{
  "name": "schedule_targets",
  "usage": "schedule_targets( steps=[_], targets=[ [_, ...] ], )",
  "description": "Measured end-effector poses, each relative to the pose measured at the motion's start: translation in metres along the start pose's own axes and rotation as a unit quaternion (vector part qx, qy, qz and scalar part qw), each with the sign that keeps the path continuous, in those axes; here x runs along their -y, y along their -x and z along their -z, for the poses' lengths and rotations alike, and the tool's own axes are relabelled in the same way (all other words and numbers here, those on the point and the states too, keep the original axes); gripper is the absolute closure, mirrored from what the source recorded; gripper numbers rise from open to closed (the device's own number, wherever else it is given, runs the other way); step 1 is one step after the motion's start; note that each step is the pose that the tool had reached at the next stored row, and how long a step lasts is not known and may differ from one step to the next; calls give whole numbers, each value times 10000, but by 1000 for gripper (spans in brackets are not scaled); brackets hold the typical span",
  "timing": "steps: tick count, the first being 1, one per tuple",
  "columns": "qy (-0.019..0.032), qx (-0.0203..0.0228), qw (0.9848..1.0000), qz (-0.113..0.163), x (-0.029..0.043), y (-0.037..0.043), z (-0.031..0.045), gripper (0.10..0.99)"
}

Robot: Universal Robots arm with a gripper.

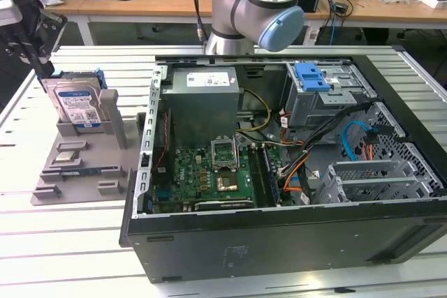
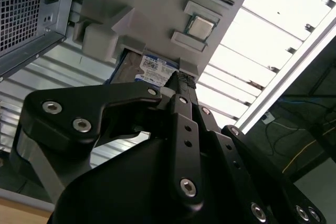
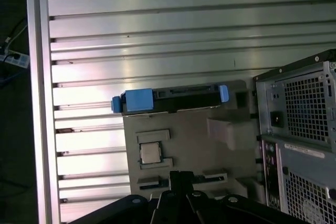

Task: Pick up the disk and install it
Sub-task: 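Reach for the disk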

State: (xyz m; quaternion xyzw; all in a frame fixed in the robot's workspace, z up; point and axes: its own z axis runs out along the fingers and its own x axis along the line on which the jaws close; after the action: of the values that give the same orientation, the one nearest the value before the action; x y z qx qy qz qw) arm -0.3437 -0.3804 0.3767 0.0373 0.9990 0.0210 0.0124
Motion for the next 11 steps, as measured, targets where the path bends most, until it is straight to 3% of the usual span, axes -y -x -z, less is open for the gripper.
schedule_targets(
  steps=[4,11],
  targets=[
    [-5,2,10000,-1,-45,-61,-40,980],
    [-5,2,10000,0,-54,-147,-57,980]
  ],
)
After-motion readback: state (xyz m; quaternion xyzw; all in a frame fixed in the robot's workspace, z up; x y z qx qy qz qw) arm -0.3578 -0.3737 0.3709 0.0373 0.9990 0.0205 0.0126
